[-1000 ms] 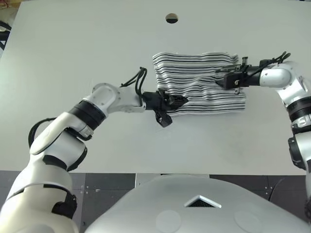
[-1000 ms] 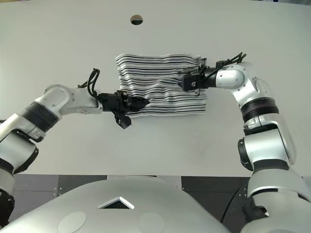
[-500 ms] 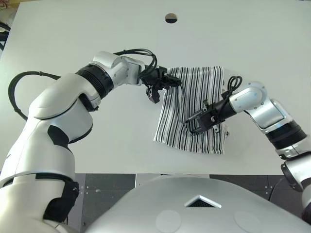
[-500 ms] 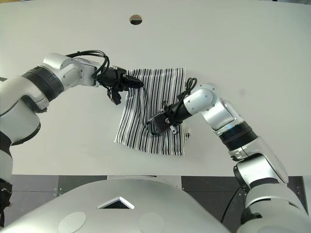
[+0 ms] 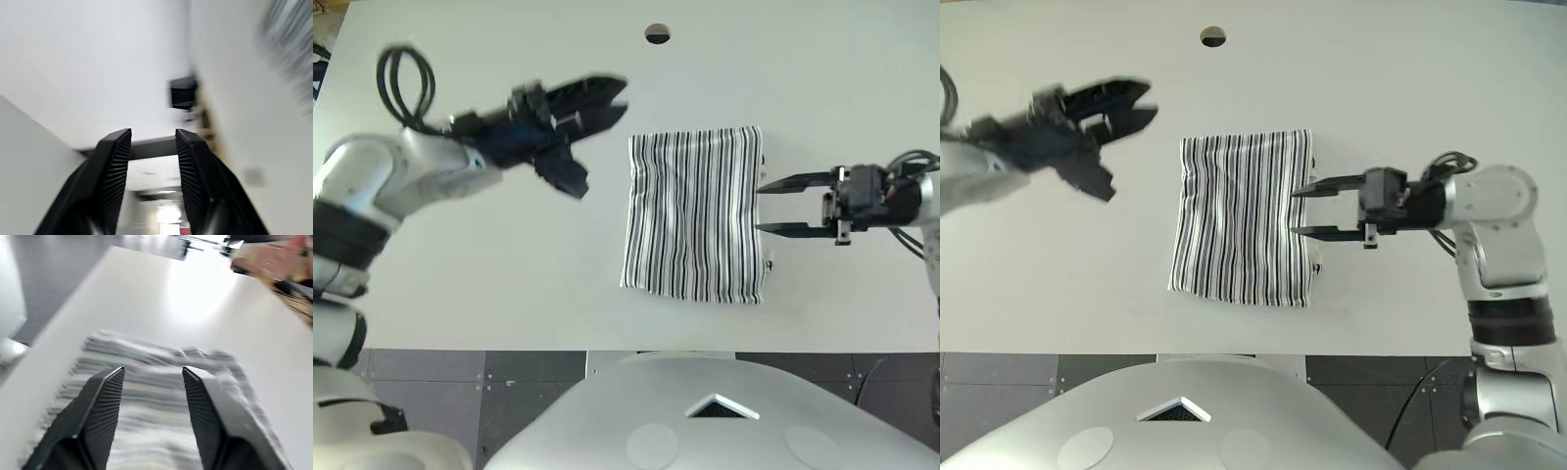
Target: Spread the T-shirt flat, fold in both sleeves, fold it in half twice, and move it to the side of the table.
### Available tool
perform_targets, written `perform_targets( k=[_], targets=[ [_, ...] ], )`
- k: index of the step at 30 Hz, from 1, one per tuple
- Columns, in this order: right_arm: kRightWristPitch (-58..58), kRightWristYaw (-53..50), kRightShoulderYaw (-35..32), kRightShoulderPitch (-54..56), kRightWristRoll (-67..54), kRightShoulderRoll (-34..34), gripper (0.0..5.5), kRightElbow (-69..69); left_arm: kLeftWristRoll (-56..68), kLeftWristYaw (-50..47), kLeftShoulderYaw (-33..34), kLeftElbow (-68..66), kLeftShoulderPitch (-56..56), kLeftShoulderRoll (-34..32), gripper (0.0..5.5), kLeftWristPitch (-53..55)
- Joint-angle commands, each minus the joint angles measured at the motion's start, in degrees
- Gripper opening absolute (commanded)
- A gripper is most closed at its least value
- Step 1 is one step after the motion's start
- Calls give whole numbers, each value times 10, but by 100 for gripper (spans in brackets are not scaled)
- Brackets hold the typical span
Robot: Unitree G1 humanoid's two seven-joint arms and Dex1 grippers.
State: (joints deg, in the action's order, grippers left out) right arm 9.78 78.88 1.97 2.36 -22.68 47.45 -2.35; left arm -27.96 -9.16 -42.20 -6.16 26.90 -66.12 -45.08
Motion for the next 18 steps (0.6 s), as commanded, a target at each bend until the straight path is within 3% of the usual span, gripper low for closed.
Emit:
perform_targets(
  k=[1, 5, 12, 18],
  targets=[
    [248, 7, -27, -91, 108, 35, 314, 140, 110, 167, -46, 3, -168, -54, 250, -7],
    [410, -23, -5, -102, 184, 37, 380, 220, 101, 251, -35, -7, -241, -32, 304, 17],
    [655, -150, 39, -50, 374, -8, 384, 311, -34, 292, -15, -29, -260, 37, 318, 19],
    [714, -245, 63, -13, 486, -37, 384, 330, -46, 331, -15, -21, -255, 69, 318, 1]
  ],
)
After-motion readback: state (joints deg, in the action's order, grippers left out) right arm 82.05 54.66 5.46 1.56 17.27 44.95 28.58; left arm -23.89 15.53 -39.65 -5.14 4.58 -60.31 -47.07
